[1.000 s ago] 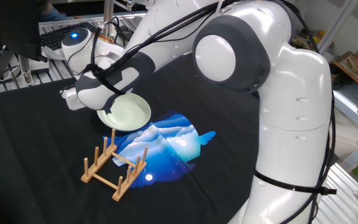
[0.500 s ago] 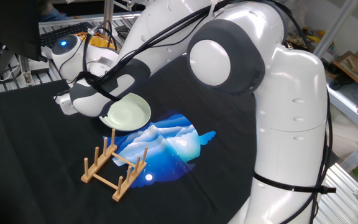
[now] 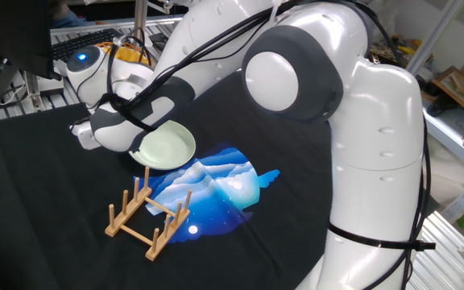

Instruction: Put the dish on the dish rack

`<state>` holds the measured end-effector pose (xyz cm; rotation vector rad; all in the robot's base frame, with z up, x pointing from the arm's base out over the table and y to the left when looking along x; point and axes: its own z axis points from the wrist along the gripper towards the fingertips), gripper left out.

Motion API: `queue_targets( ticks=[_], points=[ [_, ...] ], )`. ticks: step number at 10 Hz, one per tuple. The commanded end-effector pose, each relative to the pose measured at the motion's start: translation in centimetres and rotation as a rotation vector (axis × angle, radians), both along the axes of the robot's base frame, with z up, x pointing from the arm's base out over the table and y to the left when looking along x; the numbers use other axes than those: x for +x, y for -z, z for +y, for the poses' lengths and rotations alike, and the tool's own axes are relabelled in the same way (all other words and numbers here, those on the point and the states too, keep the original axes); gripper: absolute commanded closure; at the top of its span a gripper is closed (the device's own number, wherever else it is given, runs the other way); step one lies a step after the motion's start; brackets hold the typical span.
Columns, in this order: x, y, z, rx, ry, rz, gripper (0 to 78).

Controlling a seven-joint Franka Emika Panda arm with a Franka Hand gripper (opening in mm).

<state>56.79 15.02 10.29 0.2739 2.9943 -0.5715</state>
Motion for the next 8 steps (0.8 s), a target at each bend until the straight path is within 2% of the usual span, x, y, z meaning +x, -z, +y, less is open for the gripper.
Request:
queue_targets(
  ticks=[1, 5, 8],
  points=[
    [0.47, 0.18, 1.32, -0.003, 0.007, -0.003, 76.4],
    [0.55, 0.12, 1.36, -0.003, 0.009, -0.004, 76.4],
    [1.09, -0.09, 1.45, -0.016, -0.001, -0.002, 76.4]
  ],
)
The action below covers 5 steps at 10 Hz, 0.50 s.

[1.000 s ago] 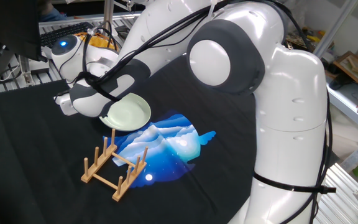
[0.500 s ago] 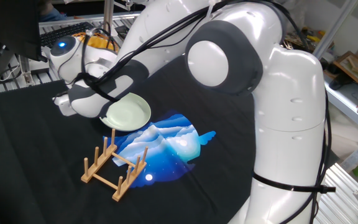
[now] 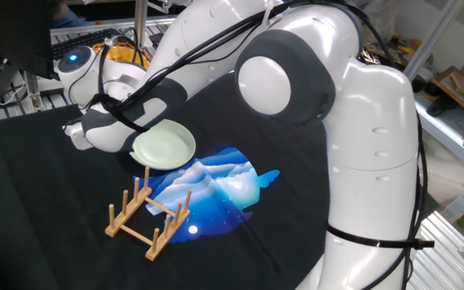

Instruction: Put the dish on the dish rack

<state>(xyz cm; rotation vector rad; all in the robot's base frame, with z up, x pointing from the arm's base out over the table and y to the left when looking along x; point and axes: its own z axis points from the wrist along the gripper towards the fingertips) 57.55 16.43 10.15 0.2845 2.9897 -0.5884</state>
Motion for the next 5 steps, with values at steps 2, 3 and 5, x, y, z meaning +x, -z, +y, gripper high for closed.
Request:
queue_targets(
  ticks=[2, 3, 5],
  points=[
    [0.55, -0.29, 0.06, -0.005, -0.012, 0.001, 76.4],
    [0.56, -0.29, 0.05, -0.004, -0.011, 0.002, 76.4],
    [0.54, -0.29, 0.06, 0.001, -0.008, 0.002, 76.4]
  ],
)
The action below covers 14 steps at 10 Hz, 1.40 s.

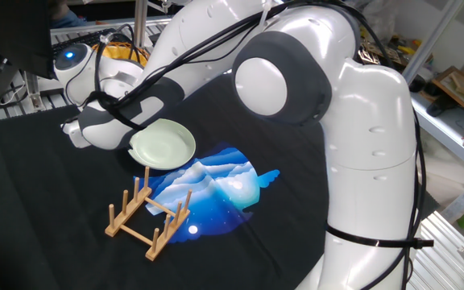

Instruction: Put the dish on the dish rack

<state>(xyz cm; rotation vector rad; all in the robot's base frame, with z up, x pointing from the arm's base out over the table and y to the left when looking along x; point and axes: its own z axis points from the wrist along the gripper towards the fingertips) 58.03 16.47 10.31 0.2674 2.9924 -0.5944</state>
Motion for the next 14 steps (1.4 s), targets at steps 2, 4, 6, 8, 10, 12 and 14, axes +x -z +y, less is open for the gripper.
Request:
queue_targets(
  ticks=[2, 4, 6, 8, 10, 12, 14],
  points=[
    [0.02, -0.21, 0.10, 0.003, 0.011, -0.010, 76.4],
    [-0.03, -0.22, 0.13, 0.002, 0.013, -0.009, 76.4],
    [-0.03, -0.22, 0.13, 0.000, 0.048, -0.004, 76.4],
    [-0.03, -0.22, 0.13, 0.037, 0.045, 0.039, 76.4],
    [-0.03, -0.22, 0.13, 0.047, 0.024, 0.097, 76.4],
    [-0.03, -0.22, 0.13, 0.066, 0.015, 0.105, 76.4],
    [-0.03, -0.22, 0.13, 0.068, 0.021, 0.098, 76.4]
  ],
)
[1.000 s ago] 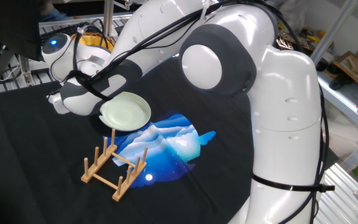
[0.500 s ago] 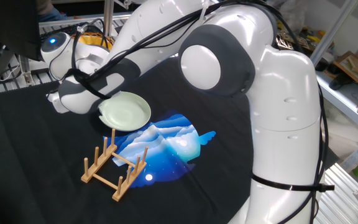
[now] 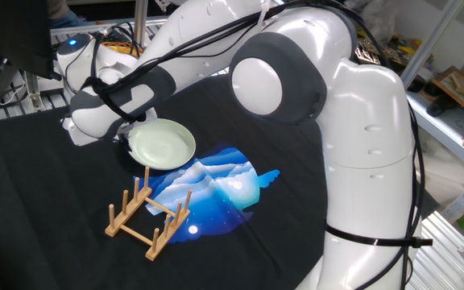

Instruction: Put the dish on the dish rack

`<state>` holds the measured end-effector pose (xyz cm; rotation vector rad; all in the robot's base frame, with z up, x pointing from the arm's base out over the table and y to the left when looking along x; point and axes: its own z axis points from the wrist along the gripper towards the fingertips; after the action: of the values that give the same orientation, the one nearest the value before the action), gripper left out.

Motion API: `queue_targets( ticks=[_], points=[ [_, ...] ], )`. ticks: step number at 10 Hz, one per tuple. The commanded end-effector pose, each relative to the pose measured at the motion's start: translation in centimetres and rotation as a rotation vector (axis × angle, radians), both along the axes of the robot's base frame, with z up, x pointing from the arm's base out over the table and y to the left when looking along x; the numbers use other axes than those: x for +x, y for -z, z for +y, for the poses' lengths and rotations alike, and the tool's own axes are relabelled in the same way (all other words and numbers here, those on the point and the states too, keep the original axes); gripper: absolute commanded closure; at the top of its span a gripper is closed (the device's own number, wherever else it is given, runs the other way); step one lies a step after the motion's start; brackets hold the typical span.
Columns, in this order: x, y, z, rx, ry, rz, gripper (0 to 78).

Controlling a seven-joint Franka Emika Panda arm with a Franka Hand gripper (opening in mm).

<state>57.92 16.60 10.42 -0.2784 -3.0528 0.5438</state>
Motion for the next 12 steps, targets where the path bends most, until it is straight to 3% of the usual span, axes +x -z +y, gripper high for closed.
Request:
queue_targets(
  ticks=[1, 5, 11, 12],
  points=[
    [0.2, 0.2, 0.1, 0.016, 0.000, -0.003, 76.4],
    [0.4, 0.8, 0.3, -0.036, -0.012, -0.002, 76.4],
    [0.8, 1.5, 0.6, -0.088, -0.019, -0.015, 76.4],
    [0.8, 1.5, 0.6, -0.088, -0.019, -0.015, 0.1]
  ],
)
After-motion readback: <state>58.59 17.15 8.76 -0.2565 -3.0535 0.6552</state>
